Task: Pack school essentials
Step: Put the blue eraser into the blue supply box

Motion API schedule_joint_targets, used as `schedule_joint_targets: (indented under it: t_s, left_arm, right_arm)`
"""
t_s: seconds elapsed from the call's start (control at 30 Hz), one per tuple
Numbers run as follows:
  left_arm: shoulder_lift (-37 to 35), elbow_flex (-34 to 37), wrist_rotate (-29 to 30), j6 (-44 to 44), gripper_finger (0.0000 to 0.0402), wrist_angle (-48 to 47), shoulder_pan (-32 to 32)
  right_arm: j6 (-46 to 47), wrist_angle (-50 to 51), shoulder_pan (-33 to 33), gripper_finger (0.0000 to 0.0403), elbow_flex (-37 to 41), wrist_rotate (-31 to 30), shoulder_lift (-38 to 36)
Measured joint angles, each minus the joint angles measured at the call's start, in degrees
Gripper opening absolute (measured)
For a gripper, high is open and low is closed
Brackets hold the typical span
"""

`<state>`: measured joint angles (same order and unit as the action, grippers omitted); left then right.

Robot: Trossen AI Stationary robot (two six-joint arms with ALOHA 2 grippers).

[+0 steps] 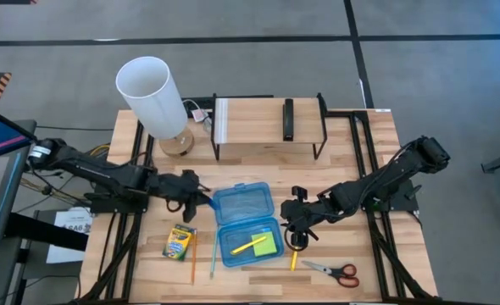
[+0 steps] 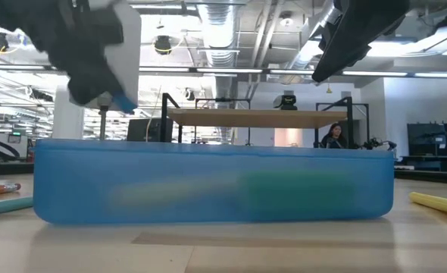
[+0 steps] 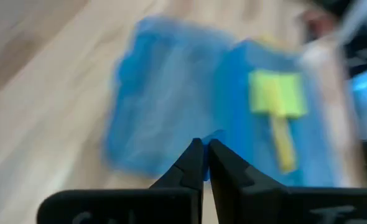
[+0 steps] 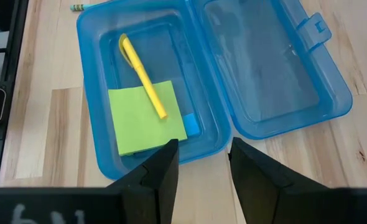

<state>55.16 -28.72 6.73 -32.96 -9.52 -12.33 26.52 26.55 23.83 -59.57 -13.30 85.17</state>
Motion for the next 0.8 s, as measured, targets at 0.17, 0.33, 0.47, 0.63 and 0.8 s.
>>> schedule_joint_targets:
  t_s: [0.17, 0.33, 0.47, 0.63, 0.8]
  left_arm:
    - [4.67, -0.03, 0.54, 0.90, 0.0000, 13.23, -7.30]
    - [14.47, -0.07, 1.95, 0.74, 0.0000, 25.53, -12.46]
    - [22.88, -0.41, 1.28, -0.77, 0.0000, 33.32, -14.34]
    - [31.59, -4.52, -2.55, -2.24, 0.0000, 34.35, -14.62]
    - [36.45, -9.35, -5.90, -1.67, 0.0027, 30.12, -13.12]
  right_arm:
    - [0.00, -0.01, 0.00, 0.0161, 0.00, 0.00, 0.00]
    - [0.00, -0.01, 0.00, 0.0161, 0.00, -0.01, 0.00]
    - [0.00, 0.03, 0.01, 0.0161, 0.00, -0.01, 0.00]
    - [0.00, 0.52, 0.00, 0.0161, 0.00, 0.00, 0.00]
    - [0.02, 2.14, 0.00, 0.0161, 0.00, 0.36, 0.00]
